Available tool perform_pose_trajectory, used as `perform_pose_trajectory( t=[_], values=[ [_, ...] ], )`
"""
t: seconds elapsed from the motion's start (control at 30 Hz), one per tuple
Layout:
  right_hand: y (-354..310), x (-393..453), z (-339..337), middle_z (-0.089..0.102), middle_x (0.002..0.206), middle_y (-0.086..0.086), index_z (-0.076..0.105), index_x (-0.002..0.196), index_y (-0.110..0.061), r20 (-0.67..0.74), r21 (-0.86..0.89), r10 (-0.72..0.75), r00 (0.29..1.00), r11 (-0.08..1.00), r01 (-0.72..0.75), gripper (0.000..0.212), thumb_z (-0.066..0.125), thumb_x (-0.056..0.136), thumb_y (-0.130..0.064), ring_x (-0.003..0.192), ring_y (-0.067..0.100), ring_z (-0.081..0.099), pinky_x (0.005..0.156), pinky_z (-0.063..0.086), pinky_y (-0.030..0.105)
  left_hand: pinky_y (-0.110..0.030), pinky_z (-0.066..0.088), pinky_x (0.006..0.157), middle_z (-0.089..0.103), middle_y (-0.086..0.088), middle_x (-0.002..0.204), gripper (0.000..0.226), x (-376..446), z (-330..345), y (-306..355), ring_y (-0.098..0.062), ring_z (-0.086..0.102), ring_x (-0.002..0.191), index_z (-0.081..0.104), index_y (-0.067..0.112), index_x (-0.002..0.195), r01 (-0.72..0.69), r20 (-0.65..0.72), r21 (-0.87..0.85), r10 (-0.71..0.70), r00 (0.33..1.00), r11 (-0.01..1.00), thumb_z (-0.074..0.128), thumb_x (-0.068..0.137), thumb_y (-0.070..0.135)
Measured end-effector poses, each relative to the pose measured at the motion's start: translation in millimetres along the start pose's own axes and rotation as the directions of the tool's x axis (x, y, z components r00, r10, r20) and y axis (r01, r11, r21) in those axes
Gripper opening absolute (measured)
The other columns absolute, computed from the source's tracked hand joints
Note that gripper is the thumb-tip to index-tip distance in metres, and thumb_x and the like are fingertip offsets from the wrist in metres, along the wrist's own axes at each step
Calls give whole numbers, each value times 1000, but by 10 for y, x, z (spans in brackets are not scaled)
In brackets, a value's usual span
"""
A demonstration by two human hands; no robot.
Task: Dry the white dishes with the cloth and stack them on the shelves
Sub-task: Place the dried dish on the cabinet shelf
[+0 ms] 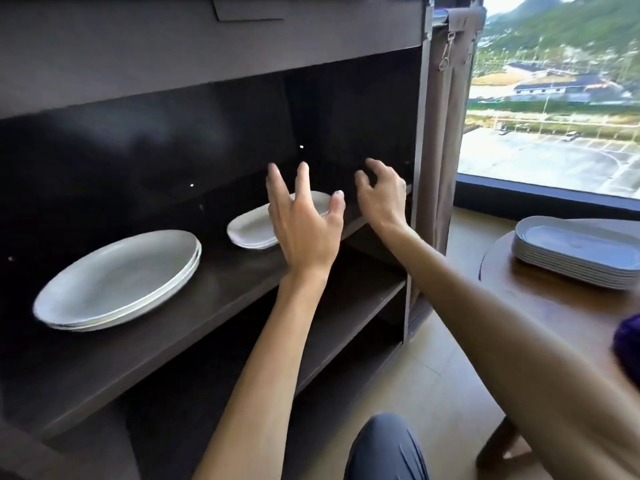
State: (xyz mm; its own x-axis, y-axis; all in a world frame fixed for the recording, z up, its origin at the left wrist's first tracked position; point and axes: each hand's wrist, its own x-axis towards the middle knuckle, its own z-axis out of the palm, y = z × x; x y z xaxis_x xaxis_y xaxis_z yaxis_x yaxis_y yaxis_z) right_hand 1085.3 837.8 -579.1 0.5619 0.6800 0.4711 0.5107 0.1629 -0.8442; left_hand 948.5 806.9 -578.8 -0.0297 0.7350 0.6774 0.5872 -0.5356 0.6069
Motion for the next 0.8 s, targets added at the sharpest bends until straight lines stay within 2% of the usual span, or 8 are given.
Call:
perform_pose_trajectory(
  t=[0.07,0.27,0.4,0.5,0.6,0.67,0.73,0.8],
  values=[
    [165,0,-377,66,111,4,67,117,-19,-102,-25,-11,995,1000,9,23,54,99,-28,102,16,61,91,46,29,-42,24,125,19,-17,168,63,-161,337,297,-29,18,156,47,14,152,-42,69,-160,54,996,986,65,95,35],
    [625,-132,-1528,75,102,10,73,111,-5,-273,-171,36,961,982,-85,24,54,101,-17,92,19,68,82,56,34,-20,26,113,41,-12,159,43,-857,1082,993,-22,38,147,61,12,139,-82,229,-436,199,953,896,60,98,25],
    [1022,-350,-2403,76,88,12,78,89,-3,-379,-274,133,916,929,-248,24,59,97,-16,86,25,69,71,47,29,-36,44,108,63,-14,135,31,-1209,1588,1380,-26,58,126,69,5,124,-55,372,-485,263,890,873,64,96,16],
    [1296,-631,-2982,78,95,8,81,93,-9,-407,-324,229,884,869,-375,18,66,91,-19,94,23,71,86,53,34,-31,46,97,66,-13,127,33,-1398,2002,1564,-28,62,118,66,7,127,55,590,-392,205,781,918,65,96,20],
    [1580,-956,-3411,78,88,9,81,88,-11,-441,-347,307,843,808,-476,16,67,90,-18,90,25,71,82,53,35,-34,43,99,60,-18,137,44,-1510,2439,1643,-34,56,126,59,8,136,17,759,-219,160,631,976,64,95,25],
    [1747,-1095,-3590,76,87,12,78,80,-10,-438,-363,383,813,752,-550,26,61,95,-22,92,30,69,78,50,37,-38,44,100,59,-22,135,44,-1498,2685,1672,-39,55,126,58,7,135,2,783,-109,85,616,994,62,95,25],
    [1862,-1159,-3649,74,93,17,66,70,-11,-413,-398,449,792,694,-600,42,50,102,-33,98,38,65,78,45,38,-41,45,101,62,-24,130,42,-1443,2897,1682,-41,55,125,60,4,132,50,762,-23,-15,648,998,61,94,23],
    [1941,-1188,-3596,70,108,17,68,90,-17,-332,-556,454,827,614,-560,42,41,101,-48,107,39,62,85,46,40,-42,46,103,62,-24,129,42,-1393,3073,1660,-42,55,125,61,3,131,151,734,33,-127,667,988,60,92,22]
  ],
)
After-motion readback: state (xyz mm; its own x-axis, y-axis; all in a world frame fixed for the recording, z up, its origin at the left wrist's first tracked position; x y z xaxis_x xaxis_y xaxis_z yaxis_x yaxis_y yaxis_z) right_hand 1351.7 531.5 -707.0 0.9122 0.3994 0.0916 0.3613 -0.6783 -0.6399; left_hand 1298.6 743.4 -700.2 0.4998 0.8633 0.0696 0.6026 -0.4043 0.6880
